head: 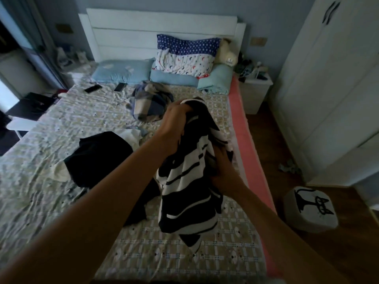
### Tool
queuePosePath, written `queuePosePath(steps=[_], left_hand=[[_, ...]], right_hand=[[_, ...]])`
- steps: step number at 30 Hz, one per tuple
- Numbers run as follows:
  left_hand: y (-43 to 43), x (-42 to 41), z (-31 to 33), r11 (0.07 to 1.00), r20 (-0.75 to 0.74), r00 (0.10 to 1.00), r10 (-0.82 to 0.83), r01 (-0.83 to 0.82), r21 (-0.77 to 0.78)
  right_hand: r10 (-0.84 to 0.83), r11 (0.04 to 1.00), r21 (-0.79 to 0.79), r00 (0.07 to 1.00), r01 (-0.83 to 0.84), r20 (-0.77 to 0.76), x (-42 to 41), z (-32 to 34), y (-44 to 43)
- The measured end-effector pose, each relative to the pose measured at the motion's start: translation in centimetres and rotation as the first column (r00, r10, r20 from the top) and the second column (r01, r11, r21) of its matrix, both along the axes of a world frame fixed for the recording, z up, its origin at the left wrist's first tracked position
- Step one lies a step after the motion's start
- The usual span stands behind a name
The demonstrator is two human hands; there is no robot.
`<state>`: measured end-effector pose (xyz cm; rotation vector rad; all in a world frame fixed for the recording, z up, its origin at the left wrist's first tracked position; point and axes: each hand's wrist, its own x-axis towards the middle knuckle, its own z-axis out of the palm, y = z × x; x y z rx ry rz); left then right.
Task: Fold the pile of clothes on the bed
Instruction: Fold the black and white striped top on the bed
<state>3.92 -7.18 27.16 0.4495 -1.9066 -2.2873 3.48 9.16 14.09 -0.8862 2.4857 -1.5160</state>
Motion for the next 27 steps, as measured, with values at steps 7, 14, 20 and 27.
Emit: queuePosePath(steps=[7, 14, 20, 27], left_hand=[[-7.5, 1.1, 2.8, 0.922, -0.174, 0.981, -0.080, 0.007, -0.386], [-12.9, 0.4, 4.1, 0.542, -0.280, 0.960, 0.002, -0.237, -0.807], [-8.5, 4.7, 5.8, 0.650, -0.505, 0.807, -0.305, -0.211, -0.730], [-3.2, 3.5, 6.3, 0.626, -0.475, 0.844, -0.248, -0.235, -0.744]], right_hand=[[-0.192, 0.979, -0.058, 0.981, 0.194, 0.042, 0.0, 7.5, -2.6], [-0.205, 0.969, -0.157, 0.975, 0.191, -0.080, -1.8, 16.2, -6.2], [-0.198, 0.972, -0.152, 0.974, 0.181, -0.106, -3.4, 21.8, -9.3], [-0.179, 0.939, -0.291, 0.983, 0.184, 0.042, -5.0, 26.4, -8.5]])
